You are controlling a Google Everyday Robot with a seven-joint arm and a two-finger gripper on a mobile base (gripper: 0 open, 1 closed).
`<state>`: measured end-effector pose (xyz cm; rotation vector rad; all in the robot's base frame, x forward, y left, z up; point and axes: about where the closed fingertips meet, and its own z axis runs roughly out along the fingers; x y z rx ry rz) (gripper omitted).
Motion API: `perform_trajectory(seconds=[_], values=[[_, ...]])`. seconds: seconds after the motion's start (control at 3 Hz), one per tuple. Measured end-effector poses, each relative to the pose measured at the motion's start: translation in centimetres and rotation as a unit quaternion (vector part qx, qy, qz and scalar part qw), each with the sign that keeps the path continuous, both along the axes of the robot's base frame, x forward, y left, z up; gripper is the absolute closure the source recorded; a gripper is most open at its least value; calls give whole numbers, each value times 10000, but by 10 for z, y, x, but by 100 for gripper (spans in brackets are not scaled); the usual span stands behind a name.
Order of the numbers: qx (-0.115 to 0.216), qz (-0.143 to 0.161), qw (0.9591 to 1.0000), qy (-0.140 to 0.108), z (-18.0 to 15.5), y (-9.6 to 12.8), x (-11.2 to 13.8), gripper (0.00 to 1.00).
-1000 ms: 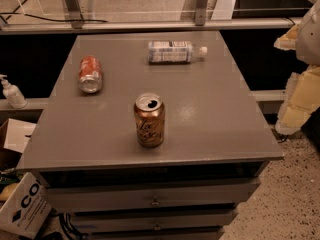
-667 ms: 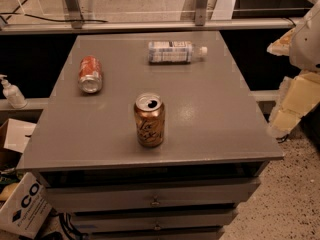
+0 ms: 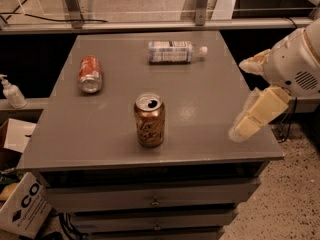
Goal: Pick orange can
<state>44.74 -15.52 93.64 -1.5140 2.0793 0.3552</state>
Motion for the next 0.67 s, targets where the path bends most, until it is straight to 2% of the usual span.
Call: perform_trajectory(seconds=[0.33,0.67], values=[[761,174,9969,14,-7,39,-2,0],[875,204,9960,8,-2,47,-4,0]])
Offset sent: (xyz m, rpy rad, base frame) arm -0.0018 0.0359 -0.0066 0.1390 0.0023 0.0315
